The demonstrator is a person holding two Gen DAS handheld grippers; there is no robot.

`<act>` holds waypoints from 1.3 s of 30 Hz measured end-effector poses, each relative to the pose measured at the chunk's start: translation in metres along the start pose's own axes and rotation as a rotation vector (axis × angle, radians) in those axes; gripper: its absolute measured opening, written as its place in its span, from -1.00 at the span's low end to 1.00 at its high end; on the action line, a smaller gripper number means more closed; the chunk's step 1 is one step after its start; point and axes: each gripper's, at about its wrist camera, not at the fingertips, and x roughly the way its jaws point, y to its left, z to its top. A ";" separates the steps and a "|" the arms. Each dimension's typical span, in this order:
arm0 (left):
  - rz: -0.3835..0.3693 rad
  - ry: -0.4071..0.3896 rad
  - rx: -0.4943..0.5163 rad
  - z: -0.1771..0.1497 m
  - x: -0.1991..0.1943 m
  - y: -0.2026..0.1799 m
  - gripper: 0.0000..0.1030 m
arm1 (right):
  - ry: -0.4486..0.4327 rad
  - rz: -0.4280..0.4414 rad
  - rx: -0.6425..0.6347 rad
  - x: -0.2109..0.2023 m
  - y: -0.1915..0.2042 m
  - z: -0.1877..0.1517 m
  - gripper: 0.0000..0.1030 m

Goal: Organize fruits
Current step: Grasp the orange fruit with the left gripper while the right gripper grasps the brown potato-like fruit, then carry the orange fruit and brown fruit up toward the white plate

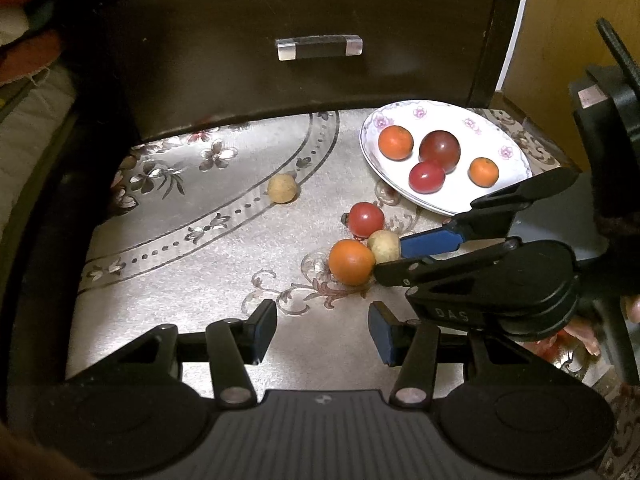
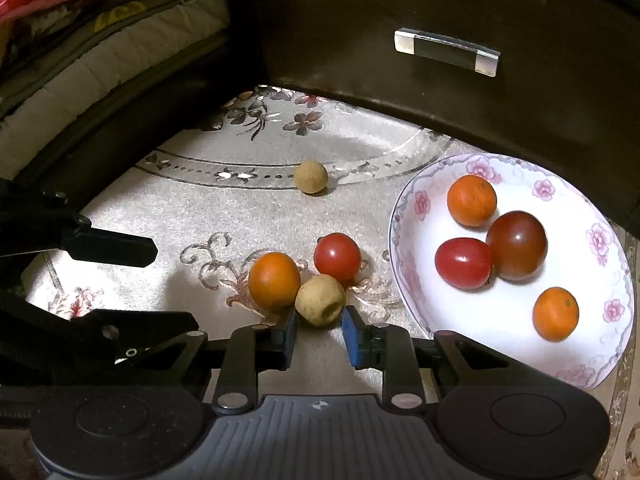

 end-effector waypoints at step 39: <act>-0.059 0.021 0.073 0.015 0.033 -0.045 -0.25 | 0.069 -0.068 0.107 -0.041 -0.038 -0.028 -0.61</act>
